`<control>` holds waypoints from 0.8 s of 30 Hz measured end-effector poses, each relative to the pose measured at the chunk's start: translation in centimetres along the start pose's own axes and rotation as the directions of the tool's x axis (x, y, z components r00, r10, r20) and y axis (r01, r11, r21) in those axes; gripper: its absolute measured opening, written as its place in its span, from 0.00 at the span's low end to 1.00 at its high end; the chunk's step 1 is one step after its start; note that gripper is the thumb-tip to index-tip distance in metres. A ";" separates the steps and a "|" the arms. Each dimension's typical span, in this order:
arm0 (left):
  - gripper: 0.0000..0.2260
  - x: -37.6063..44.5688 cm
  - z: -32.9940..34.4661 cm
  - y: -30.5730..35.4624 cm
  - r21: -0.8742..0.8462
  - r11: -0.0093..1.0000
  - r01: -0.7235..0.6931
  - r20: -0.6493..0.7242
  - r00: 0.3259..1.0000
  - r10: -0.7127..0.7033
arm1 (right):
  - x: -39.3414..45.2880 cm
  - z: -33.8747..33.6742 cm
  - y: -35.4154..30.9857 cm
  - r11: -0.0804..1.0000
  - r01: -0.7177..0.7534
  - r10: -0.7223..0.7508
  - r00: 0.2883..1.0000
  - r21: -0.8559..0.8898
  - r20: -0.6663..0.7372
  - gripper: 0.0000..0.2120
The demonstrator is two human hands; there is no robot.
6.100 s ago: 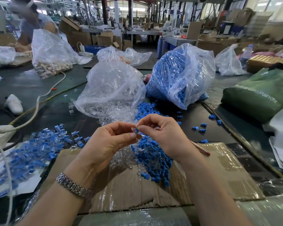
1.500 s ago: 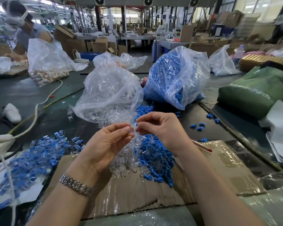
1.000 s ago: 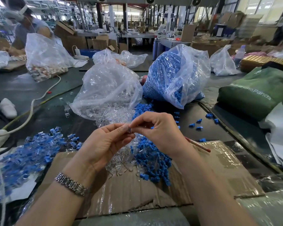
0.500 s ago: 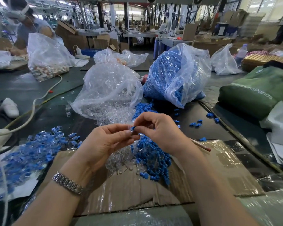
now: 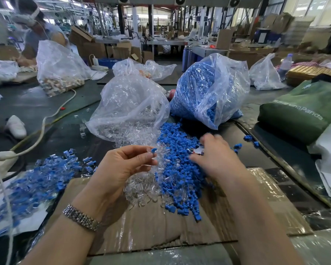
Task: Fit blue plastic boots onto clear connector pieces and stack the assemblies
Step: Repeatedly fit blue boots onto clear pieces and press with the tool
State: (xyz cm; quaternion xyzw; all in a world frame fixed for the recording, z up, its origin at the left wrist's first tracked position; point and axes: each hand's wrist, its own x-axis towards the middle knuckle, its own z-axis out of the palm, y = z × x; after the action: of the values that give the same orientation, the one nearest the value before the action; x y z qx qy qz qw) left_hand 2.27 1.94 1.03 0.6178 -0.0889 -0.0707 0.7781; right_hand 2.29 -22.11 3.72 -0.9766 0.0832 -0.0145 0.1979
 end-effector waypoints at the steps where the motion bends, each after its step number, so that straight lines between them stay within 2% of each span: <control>1: 0.16 0.0 0.0 0.0 -0.011 1.000 0.004 -0.004 1.000 -0.005 | 0.1 -0.2 0.6 0.987 -0.112 0.120 0.990 -0.119 0.069 0.29; 2: 0.15 0.1 -0.1 0.1 -0.019 1.000 0.008 -0.006 1.000 -0.008 | 0.2 -0.3 1.1 0.969 -0.167 0.193 0.972 -0.181 0.134 0.26; 4: 0.14 0.2 -0.2 0.2 -0.034 0.999 0.014 -0.007 1.000 -0.014 | 0.3 -0.2 1.6 0.968 -0.190 0.220 0.957 -0.165 0.190 0.20; 9: 0.11 0.3 -0.4 0.3 -0.064 0.997 0.036 -0.014 0.999 -0.037 | 0.4 0.0 1.6 0.978 -0.176 0.186 0.979 -0.111 0.088 0.16; 11: 0.11 0.4 -0.5 0.4 -0.095 0.995 0.035 -0.036 0.999 -0.038 | 0.4 -0.4 1.7 0.983 -0.185 0.184 0.981 0.008 0.061 0.17; 12: 0.11 0.5 -0.6 0.4 -0.119 0.992 0.033 -0.046 0.998 -0.039 | 0.5 -0.7 1.7 0.977 -0.176 0.169 0.983 0.120 0.068 0.17; 15: 0.11 0.6 -0.9 0.4 -0.201 0.979 0.032 -0.069 0.997 -0.047 | -0.3 -1.7 1.1 0.869 -0.113 0.020 0.981 0.481 0.194 0.15; 17: 0.10 0.7 -0.9 0.4 -0.244 0.969 0.037 -0.068 0.996 -0.055 | -1.3 -2.0 -0.1 0.786 -0.118 -0.138 0.923 0.607 0.358 0.13; 19: 0.11 0.7 -0.9 0.3 -0.271 0.962 0.037 -0.064 0.996 -0.056 | -2.1 -1.5 -1.5 0.768 -0.138 -0.241 0.843 0.626 0.481 0.15; 20: 0.11 0.8 -0.8 0.3 -0.275 0.961 0.032 -0.065 0.996 -0.052 | -2.4 -1.2 -2.0 0.778 -0.122 -0.264 0.826 0.616 0.497 0.17; 24: 0.11 0.8 -0.5 0.2 -0.235 0.972 0.001 -0.059 0.998 -0.016 | -3.3 -0.5 -3.3 0.781 -0.038 -0.331 0.821 0.623 0.465 0.15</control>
State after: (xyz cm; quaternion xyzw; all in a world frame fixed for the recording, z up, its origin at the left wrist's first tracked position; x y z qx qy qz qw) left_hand 3.15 2.28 1.19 0.5238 -0.0538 -0.0653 0.8477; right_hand -0.44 -18.80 5.49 -0.8252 -0.0666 0.2254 0.5136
